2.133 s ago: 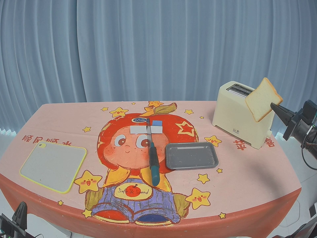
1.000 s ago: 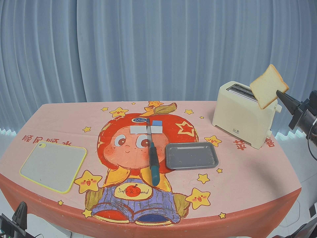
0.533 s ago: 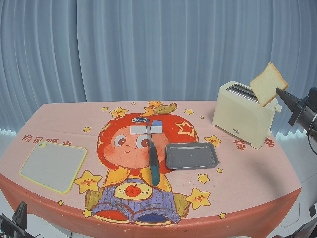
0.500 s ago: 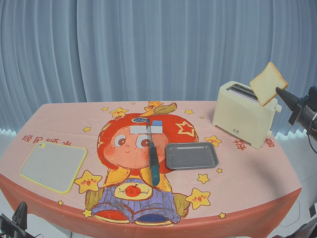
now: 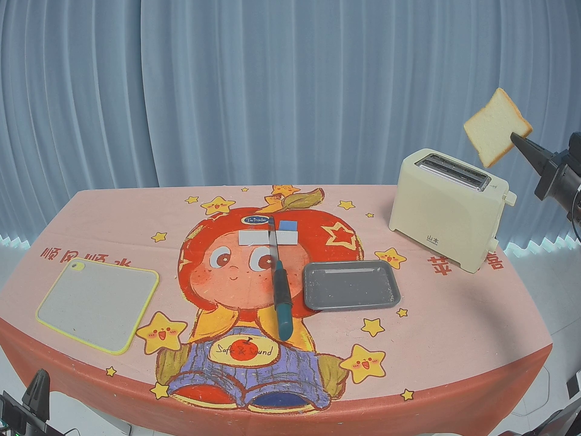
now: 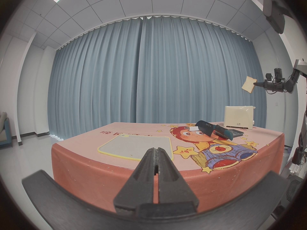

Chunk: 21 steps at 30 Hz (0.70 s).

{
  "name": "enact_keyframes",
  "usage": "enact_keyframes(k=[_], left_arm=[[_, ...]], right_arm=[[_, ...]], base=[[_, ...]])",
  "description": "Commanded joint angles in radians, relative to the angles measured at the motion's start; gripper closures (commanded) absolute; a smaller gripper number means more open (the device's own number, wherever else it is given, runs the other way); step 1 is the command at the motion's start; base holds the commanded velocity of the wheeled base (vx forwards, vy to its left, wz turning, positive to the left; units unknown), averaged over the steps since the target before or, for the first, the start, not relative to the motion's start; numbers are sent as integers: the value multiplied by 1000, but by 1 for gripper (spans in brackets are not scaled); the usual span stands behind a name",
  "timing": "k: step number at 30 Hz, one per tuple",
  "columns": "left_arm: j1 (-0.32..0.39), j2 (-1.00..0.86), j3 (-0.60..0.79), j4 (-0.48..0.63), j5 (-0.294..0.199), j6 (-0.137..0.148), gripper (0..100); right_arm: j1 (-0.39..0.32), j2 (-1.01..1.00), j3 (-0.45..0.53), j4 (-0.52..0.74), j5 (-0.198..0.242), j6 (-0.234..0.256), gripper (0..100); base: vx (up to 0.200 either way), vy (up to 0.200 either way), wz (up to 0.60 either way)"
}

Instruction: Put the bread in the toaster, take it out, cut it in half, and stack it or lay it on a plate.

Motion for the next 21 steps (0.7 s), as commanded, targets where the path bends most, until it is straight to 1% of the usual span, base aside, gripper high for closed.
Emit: enact_keyframes(k=[1, 3, 4, 6, 8, 11, 14, 17, 20, 21], left_arm=[[0, -6, 18, 0, 0, 0, 100], [0, -6, 18, 0, 0, 0, 100], [0, -6, 18, 0, 0, 0, 100], [0, -6, 18, 0, 0, 0, 100], [0, -6, 18, 0, 0, 0, 100], [0, -6, 18, 0, 0, 0, 100], [0, -6, 18, 0, 0, 0, 100], [0, -6, 18, 0, 0, 0, 100], [0, -6, 18, 0, 0, 0, 100], [0, -6, 18, 0, 0, 0, 100]], right_arm=[[-2, 35, -48, 0, 0, -21, 100], [-10, 55, -80, 0, 3, -38, 100], [-10, 55, -80, 0, 3, -38, 100], [-25, 74, -117, 3, 32, -55, 100], [-33, 87, -137, 25, 49, -61, 100], [-45, 97, -182, 72, 52, -72, 100], [-51, 106, -222, 112, 65, -73, 100], [-80, 129, -261, 143, 111, -89, 100], [-93, 167, -288, 148, 138, -119, 100], [-93, 167, -288, 148, 138, -119, 100]], base=[[0, 0, 0], [0, 0, 0], [0, 0, 0], [0, 0, 0], [0, 0, 0], [0, 0, 0], [0, 0, 0], [0, 0, 0], [0, 0, 0], [0, 0, 0]])
